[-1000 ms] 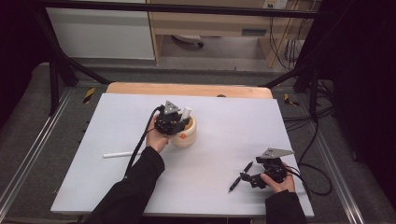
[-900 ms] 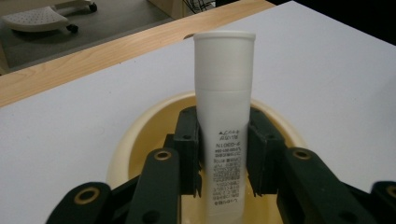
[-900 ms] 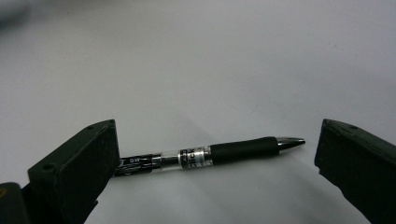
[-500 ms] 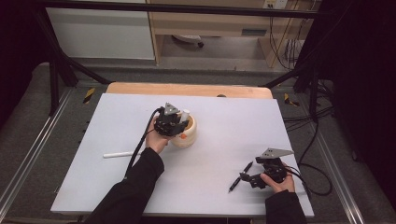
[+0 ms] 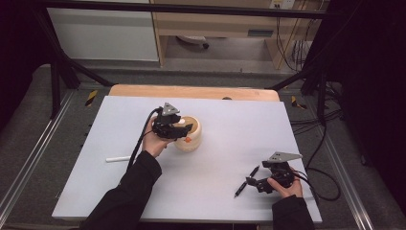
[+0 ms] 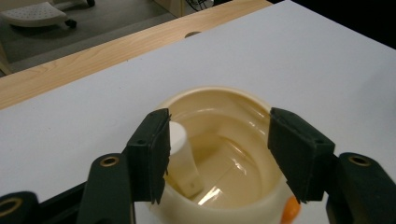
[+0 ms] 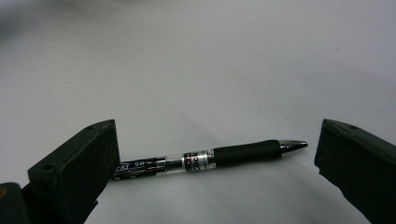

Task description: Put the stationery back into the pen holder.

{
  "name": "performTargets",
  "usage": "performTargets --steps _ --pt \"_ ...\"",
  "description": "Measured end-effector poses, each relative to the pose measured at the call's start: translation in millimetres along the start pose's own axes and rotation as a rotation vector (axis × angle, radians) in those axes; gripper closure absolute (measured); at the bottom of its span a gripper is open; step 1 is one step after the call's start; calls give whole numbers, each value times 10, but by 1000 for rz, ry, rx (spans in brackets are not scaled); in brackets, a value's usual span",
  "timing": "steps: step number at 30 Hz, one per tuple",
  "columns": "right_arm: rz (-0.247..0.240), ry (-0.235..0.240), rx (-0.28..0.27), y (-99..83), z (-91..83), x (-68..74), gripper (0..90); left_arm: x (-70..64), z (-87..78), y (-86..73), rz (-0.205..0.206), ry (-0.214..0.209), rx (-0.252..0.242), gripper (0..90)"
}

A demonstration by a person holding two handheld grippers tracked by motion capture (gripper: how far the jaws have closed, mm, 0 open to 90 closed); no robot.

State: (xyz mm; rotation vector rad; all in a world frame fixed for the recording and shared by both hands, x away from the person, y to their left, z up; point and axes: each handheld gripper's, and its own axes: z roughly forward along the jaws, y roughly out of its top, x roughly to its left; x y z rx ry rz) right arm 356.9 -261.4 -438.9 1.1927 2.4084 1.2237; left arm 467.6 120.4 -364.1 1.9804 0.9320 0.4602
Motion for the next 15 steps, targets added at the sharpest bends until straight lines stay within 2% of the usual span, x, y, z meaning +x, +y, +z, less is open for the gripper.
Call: performTargets --steps 6,10,15 --pt "-5 -1 -3 2 -13 0 7 12 -211 -18 3 -10 3 289" --pt "-5 -1 2 0 -3 3 7 29 -342 -96 17 -6 11 233" --pt "0 -6 9 1 -3 14 7 80 -462 -235 16 1 25 162"
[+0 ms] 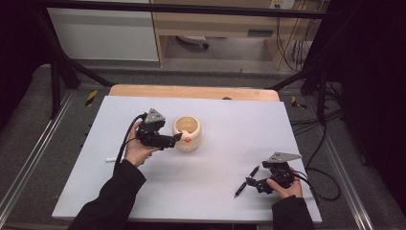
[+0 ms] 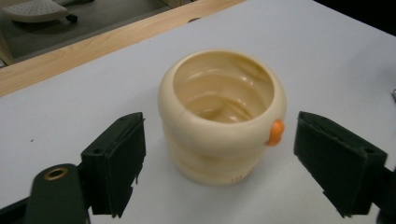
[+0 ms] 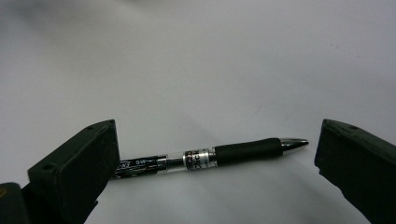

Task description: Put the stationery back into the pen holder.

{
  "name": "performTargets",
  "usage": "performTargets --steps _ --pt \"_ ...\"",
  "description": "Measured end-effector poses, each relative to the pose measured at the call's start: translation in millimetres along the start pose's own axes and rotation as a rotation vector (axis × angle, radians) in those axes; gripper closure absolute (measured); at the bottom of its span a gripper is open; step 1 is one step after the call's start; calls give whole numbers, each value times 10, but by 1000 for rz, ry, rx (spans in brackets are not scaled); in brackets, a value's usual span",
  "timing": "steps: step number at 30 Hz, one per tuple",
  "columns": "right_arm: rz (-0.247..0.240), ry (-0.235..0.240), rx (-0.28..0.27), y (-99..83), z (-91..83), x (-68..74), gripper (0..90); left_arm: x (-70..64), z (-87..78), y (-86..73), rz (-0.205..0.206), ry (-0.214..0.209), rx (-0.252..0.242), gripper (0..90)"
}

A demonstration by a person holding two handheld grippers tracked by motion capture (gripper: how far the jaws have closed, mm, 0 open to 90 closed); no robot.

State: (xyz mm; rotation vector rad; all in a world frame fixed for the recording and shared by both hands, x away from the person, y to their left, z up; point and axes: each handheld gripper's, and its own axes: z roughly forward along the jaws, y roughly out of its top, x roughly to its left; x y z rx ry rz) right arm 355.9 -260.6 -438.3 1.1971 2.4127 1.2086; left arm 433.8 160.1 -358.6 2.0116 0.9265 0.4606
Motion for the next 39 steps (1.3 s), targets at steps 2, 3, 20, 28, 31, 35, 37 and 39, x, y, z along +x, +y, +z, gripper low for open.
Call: performTargets --steps 2,3,20,28,31,35,37,39 --pt "1 -9 -3 1 -4 3 7 17 -50 -52 -5 -4 9 133" --pt "4 -11 -4 2 -8 4 7 26 -82 -79 2 0 10 119" --pt "-6 -1 3 13 -63 63 139 156 -398 -710 13 8 24 78" --pt "-61 18 15 9 -77 108 344 188 -450 -1006 6 -1 50 76" --pt "-78 27 26 9 -88 138 432 196 -472 -1082 3 -11 62 74" --pt "-93 47 41 4 -100 179 533 205 -504 -1179 -1 -18 61 63" --pt "-93 53 47 0 -105 196 576 222 -508 -1213 -7 -15 61 60" --pt "-88 58 53 -4 -106 206 607 243 -505 -1238 -12 -10 64 50"
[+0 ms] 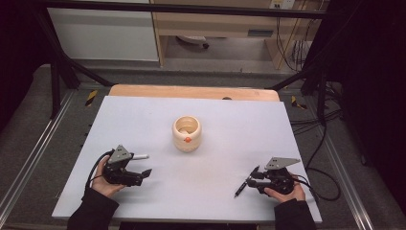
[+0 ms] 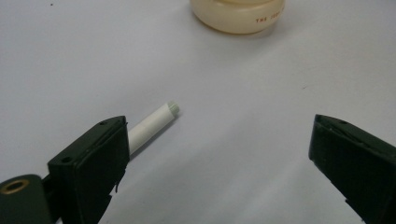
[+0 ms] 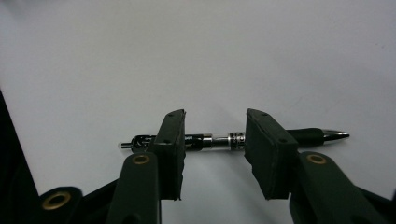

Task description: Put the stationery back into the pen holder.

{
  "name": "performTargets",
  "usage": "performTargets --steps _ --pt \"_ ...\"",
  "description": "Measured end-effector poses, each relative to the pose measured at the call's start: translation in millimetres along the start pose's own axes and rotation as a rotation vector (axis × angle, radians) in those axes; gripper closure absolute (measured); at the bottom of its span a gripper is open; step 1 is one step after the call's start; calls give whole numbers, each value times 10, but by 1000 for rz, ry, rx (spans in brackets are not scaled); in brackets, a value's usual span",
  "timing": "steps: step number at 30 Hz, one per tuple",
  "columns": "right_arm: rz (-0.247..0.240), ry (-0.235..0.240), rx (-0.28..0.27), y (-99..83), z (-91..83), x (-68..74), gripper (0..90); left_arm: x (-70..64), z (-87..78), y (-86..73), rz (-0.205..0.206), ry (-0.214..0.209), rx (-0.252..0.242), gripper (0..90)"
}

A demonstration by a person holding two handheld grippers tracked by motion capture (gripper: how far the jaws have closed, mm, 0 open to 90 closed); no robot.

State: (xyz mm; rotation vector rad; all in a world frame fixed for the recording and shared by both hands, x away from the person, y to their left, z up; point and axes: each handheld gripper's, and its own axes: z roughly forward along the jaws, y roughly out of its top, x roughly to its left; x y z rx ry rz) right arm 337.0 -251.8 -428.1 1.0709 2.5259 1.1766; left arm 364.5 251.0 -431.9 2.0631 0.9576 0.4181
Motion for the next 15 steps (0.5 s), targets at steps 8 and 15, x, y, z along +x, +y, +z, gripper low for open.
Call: performTargets --steps 8,15 --pt "3 15 36 -23 12 46 764 30 -21 -87 -2 -8 9 39" --pt "16 44 62 -61 30 113 868 8 -39 -122 11 -19 16 24"
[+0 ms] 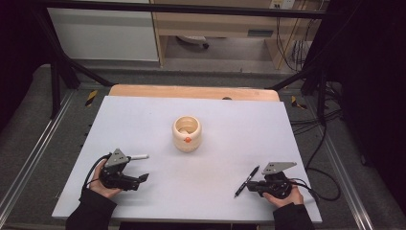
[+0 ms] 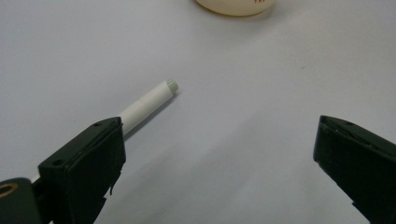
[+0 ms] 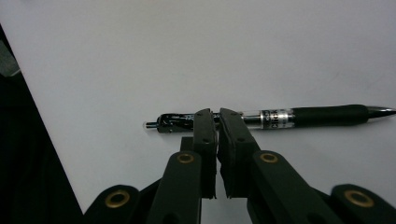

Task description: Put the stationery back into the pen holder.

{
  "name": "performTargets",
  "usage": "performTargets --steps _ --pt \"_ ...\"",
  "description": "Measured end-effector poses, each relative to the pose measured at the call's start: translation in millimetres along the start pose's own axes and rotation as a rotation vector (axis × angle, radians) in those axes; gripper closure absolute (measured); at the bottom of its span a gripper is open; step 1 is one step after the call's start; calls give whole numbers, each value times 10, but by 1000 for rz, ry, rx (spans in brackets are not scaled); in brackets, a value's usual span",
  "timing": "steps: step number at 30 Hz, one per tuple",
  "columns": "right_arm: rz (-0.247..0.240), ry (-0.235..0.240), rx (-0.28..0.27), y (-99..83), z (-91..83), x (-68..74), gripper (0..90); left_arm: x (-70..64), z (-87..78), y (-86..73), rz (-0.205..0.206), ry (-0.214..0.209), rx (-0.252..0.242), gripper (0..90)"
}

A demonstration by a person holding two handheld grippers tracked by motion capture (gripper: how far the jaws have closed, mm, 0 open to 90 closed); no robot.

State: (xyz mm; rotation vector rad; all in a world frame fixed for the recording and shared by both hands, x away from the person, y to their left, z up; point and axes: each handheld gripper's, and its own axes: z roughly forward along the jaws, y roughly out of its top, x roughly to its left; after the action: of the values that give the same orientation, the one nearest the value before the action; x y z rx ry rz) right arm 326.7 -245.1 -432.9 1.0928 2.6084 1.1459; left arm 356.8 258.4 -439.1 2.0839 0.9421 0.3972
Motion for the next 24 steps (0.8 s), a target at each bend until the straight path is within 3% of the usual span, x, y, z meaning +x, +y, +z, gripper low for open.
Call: performTargets --steps 24 --pt "-29 -11 -8 121 253 52 900 -14 17 -11 -1 -1 11 21"
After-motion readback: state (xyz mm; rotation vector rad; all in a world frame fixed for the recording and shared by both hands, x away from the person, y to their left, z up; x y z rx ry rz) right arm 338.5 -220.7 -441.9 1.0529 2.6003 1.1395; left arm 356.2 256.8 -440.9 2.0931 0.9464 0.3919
